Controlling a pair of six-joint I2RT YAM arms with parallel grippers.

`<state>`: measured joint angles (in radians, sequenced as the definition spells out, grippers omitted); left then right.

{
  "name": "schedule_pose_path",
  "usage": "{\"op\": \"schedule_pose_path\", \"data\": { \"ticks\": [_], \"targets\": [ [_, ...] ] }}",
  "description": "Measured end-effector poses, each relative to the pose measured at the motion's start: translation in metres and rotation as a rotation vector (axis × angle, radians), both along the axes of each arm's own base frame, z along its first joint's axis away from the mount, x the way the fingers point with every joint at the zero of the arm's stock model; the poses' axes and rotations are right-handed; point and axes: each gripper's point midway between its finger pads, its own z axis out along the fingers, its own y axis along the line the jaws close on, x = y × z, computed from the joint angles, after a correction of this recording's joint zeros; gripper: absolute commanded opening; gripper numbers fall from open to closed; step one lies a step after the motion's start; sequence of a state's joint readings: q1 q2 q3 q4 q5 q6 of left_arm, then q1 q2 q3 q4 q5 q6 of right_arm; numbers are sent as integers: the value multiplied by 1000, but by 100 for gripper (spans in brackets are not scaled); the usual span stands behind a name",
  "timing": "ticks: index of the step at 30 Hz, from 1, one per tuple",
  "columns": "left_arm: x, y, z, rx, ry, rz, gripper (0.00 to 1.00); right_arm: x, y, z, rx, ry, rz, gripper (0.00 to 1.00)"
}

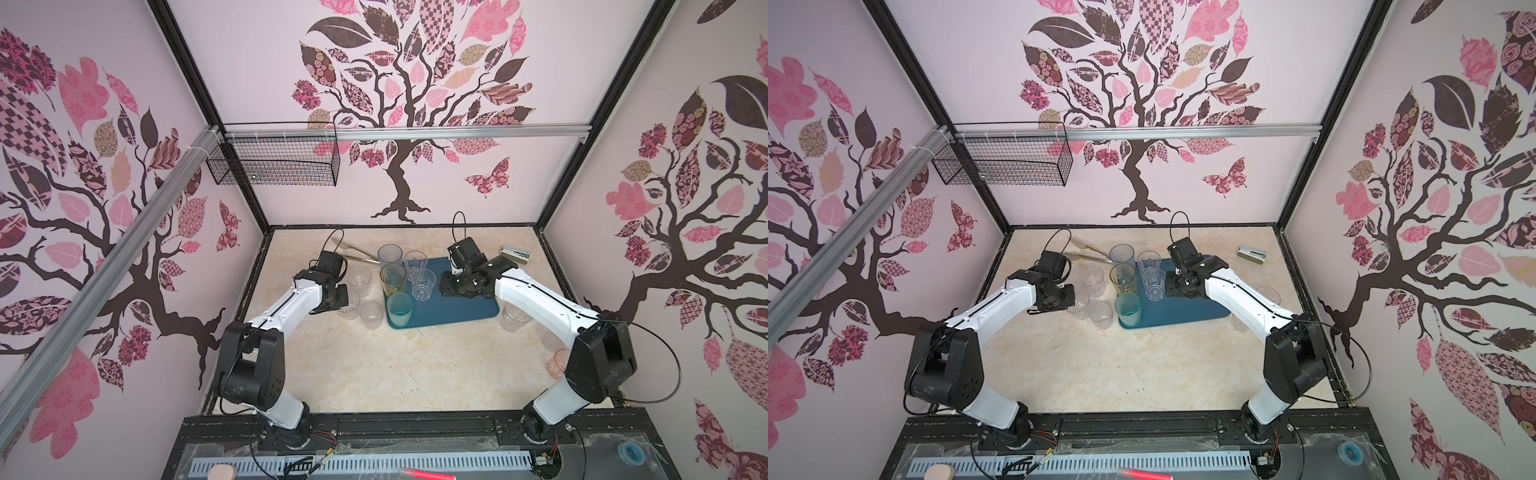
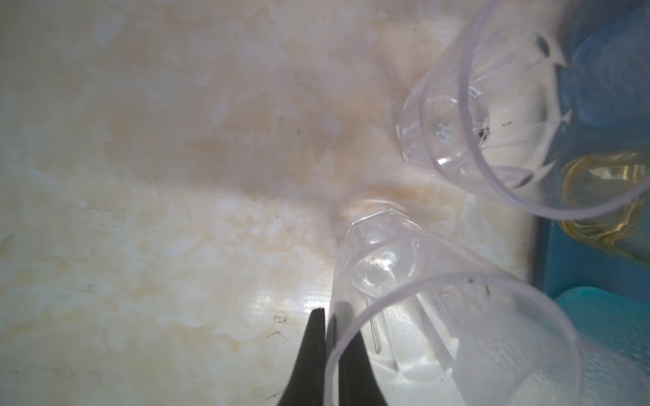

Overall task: Place the glasses into the tray
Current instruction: Pick up the glass from the middle-left of the table, then place the glass on the tray.

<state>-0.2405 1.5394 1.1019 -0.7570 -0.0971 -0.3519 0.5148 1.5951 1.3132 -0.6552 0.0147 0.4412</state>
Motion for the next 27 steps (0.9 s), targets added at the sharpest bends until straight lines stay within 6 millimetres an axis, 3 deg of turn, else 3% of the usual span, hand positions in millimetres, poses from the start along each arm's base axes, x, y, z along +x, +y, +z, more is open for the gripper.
{"op": "schedule_pose_path", "data": {
  "ticks": [10, 14, 19, 21, 24, 27],
  "targets": [
    [-44, 29, 88, 36, -144, 21, 0, 0, -5, 15, -3, -44, -5, 48],
    [-48, 18, 139, 49, -247, -23, 0, 2, -8, 20, -10, -65, -12, 48],
    [-42, -35, 193, -27, -370, -145, 0, 9, -23, 30, 6, -89, -53, 48],
    [-39, -77, 207, -83, -396, -234, 0, 15, -39, 36, 15, -101, -95, 48],
    [-36, -148, 201, -159, -377, -380, 0, 21, -71, 39, 12, -113, -176, 49],
    [-39, -204, 167, -189, -288, -489, 0, 24, -101, 39, 2, -116, -251, 49]
  ]
}}
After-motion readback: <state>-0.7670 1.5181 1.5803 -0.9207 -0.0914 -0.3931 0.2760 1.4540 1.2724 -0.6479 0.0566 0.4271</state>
